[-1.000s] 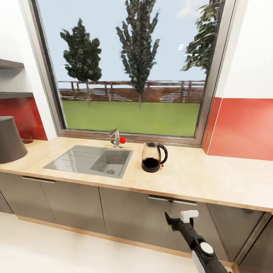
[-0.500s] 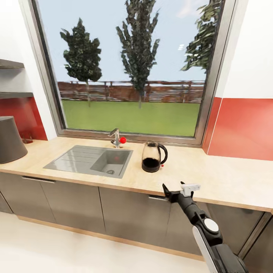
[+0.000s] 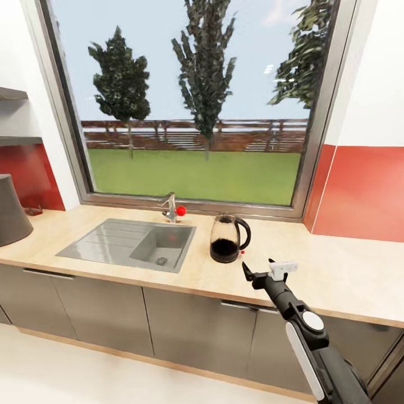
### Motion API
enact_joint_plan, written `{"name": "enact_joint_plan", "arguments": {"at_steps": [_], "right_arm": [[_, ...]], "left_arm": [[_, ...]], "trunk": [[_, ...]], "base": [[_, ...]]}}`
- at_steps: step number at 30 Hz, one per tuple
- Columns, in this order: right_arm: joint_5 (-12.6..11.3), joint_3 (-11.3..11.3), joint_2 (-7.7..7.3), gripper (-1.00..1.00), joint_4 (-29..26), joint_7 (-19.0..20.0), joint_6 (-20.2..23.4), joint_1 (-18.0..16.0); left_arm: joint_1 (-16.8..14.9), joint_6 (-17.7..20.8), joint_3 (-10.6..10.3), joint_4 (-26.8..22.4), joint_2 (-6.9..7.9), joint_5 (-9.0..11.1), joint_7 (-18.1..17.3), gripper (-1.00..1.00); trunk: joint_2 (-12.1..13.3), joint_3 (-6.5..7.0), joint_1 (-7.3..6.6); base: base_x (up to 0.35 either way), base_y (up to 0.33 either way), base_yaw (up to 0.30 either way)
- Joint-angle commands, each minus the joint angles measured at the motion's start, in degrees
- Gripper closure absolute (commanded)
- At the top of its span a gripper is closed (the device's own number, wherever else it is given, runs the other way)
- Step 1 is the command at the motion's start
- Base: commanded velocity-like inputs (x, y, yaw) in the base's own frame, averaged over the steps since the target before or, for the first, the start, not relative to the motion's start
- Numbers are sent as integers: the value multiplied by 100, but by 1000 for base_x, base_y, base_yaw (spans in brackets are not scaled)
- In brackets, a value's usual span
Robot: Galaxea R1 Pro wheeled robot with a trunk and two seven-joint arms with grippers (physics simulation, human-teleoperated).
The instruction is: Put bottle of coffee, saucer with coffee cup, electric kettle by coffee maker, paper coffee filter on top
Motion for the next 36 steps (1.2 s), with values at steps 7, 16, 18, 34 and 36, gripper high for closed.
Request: {"name": "enact_joint_plan", "arguments": {"at_steps": [7,16,18,34,36], "right_arm": [[-58,-6,-110,-100,52,238,27,-4],[-76,-426,-757,-100,304,913,-12,-5],[-71,-560,-791,-100,340,1131,-14,-5],[-56,-633,-688,-100,555,1607,0,-5],[-55,-637,-696,-100,561,1609,0,-5]], "left_arm": [[-1,-16,60,8,3,-49,-10,-100],[-1,-8,55,17,10,-48,-10,-100],[-1,-7,53,17,7,-48,-5,-100],[17,2,19,61,0,-60,16,-100],[16,2,19,61,1,-61,16,-100]], "trunk": [[-3,-2,5],[-3,-2,5],[-3,-2,5],[-4,-2,5],[-4,-2,5]], "base": [[336,0,0],[338,0,0],[338,0,0],[265,-22,0],[291,-139,0]]}}
